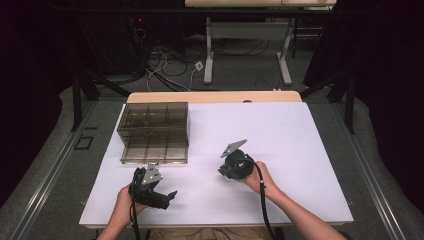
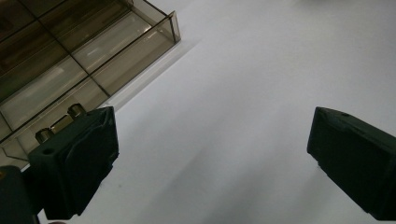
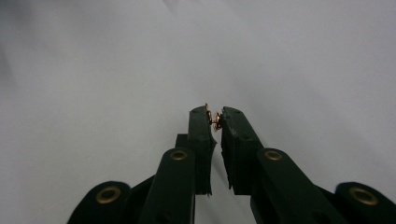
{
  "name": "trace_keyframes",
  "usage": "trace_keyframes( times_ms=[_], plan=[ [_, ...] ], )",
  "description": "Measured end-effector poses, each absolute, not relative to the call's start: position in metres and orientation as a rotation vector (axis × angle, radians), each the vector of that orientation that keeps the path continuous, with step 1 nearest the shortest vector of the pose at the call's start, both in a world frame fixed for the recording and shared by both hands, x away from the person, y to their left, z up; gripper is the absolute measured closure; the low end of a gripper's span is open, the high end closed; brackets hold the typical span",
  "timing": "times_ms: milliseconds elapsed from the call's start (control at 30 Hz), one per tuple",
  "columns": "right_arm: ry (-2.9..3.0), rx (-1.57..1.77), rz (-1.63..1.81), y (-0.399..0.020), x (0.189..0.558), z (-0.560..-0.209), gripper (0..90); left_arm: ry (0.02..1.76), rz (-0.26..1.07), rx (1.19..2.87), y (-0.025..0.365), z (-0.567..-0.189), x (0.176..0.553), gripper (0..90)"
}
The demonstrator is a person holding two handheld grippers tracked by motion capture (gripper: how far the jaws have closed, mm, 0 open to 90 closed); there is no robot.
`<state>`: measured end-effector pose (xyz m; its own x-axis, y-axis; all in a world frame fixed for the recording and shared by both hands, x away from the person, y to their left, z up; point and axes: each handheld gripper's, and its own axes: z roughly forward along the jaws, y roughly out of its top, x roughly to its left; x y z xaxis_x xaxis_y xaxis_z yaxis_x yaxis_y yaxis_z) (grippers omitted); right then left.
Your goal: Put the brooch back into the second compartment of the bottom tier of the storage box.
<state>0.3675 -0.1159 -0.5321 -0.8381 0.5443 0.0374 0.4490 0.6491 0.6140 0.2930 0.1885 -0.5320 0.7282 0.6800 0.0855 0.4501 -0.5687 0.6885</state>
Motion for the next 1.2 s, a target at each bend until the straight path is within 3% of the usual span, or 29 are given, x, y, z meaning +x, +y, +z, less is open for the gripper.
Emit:
trace_keyframes(
  times_ms=[1200],
  plan=[
    [2.783, 0.737, 0.946, -0.107, 0.361, -0.543, 81.9, 0.847, 0.445, 2.281, 0.187, -0.533, 0.294, 2.2]
  ],
)
